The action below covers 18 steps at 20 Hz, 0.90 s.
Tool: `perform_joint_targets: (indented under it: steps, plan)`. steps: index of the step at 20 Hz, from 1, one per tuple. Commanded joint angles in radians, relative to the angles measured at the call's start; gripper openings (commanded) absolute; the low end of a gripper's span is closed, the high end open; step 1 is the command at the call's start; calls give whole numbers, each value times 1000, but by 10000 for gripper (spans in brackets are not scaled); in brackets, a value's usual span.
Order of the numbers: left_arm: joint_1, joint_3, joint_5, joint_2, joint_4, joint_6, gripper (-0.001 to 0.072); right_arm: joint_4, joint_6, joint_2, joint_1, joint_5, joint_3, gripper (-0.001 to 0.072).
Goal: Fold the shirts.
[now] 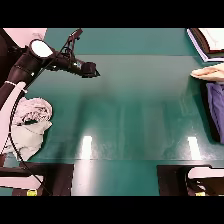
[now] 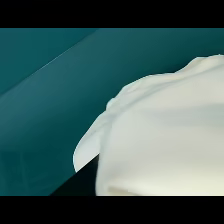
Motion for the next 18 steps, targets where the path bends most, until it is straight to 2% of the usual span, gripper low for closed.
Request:
perform_joint_targets:
  steps: [1,5,10,16,17,18]
  plan:
    - [-16,0,16,0,7,0,25,-8,-20,20,-43,113,118,13]
    - [-16,0,-5,0,7,0,25,-11,-19,130,-127,146,87,13]
    - [-16,0,-34,0,7,1,25,-18,-20,305,-232,162,-187,13]
    - [-16,0,-98,0,7,32,25,-337,-19,491,-322,201,-528,31]
    - [-16,0,-105,0,7,39,25,-378,-19,514,-339,212,-574,194]
    - [-16,0,-111,0,7,47,25,-414,-19,534,-356,218,-613,432]
